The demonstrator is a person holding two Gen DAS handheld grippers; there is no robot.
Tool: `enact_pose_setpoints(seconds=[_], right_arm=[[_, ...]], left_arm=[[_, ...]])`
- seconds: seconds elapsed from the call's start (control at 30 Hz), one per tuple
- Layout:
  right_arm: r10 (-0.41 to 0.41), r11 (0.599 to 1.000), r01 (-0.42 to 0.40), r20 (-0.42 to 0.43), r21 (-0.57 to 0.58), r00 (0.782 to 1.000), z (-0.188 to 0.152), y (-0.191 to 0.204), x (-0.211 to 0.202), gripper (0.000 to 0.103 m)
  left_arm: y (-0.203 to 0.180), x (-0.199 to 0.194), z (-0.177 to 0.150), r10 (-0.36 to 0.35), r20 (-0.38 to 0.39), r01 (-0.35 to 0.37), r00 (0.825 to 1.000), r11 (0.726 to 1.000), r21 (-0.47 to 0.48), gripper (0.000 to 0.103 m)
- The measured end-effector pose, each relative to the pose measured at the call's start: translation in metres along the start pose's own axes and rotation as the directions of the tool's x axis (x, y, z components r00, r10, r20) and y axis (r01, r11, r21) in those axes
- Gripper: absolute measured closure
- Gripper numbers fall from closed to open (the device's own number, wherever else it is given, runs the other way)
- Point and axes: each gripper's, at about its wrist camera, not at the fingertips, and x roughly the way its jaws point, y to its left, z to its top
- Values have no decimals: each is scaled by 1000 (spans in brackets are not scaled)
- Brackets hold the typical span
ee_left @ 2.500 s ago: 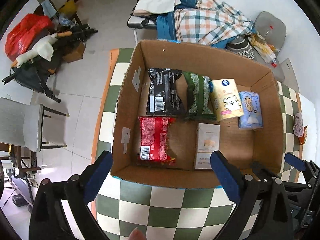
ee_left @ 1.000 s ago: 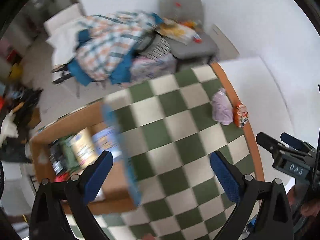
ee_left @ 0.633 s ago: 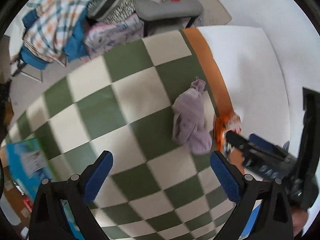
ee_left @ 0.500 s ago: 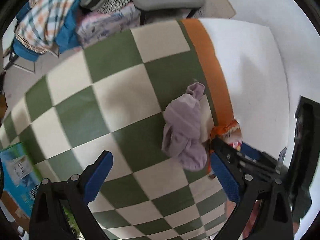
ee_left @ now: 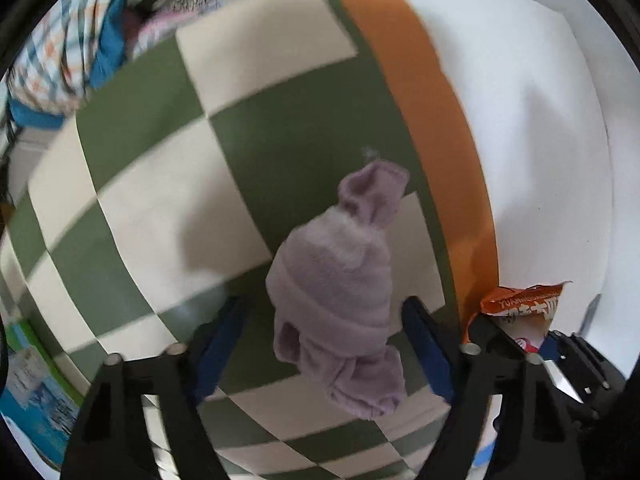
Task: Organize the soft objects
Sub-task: 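Grasp the lilac cloth with the left tool while the right tool grasps the orange panda snack bag, then carry the cloth and snack bag over the box and open both tools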
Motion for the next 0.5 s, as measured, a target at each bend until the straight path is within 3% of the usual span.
enact_pose_setpoints(seconds=[0.03,0.1,0.27,0.5], right_arm=[[-10,1000,10,-12,5,1000,1,-1,2,57],[-23,1000,24,-25,13,999,3,-4,6,52],[-40,999,40,-32,15,999,0,-3,12,52],[-37,999,37,-13,8,999,-14,3,-1,63]], left_arm=[[-4,-2,0,29,13,-29,1000,1000,12,53],[-7,-5,-2,36,16,-36,999,999,16,67],[-10,-7,-6,47,21,-47,999,999,4,70],[-5,-44,-41,5,102,-3,995,1000,-18,70]])
